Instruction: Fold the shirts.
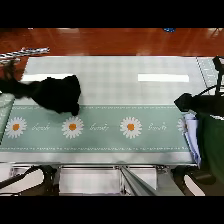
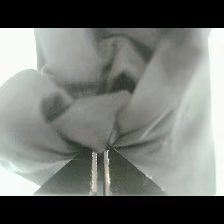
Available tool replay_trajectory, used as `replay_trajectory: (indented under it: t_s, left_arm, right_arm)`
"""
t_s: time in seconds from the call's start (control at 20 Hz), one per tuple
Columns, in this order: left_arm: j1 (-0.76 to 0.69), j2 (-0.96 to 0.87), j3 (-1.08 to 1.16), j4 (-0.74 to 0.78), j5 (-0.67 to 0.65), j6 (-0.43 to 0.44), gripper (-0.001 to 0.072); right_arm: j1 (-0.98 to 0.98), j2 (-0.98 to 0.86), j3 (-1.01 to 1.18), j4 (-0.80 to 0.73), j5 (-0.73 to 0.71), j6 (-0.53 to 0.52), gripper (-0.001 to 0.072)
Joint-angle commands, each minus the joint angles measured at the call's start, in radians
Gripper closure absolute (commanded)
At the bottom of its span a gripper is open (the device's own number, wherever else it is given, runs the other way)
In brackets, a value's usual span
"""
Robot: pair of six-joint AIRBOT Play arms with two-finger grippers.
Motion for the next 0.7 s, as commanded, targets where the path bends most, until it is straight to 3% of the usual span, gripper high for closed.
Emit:
replay_trajectory:
  t_s: [0.0, 0.4, 0.65]
  left_arm:
    - [-0.001, 0.105, 0.217, -0.050, -0.040, -0.001, 0.0687]
    - [-0.025, 0.220, 0.645, -0.216, -0.100, -0.012, 0.0688]
    - [-0.128, 0.220, 0.846, -0.335, -0.065, -0.012, 0.0688]
  right_arm:
    - [0.000, 0.001, 0.030, 0.027, -0.002, -0.007, 0.0303]
    - [0.000, 0.085, 0.044, 0.072, -0.024, -0.024, 0.0304]
    - [0.000, 0.193, 0.044, 0.077, -0.023, -0.005, 0.0304]
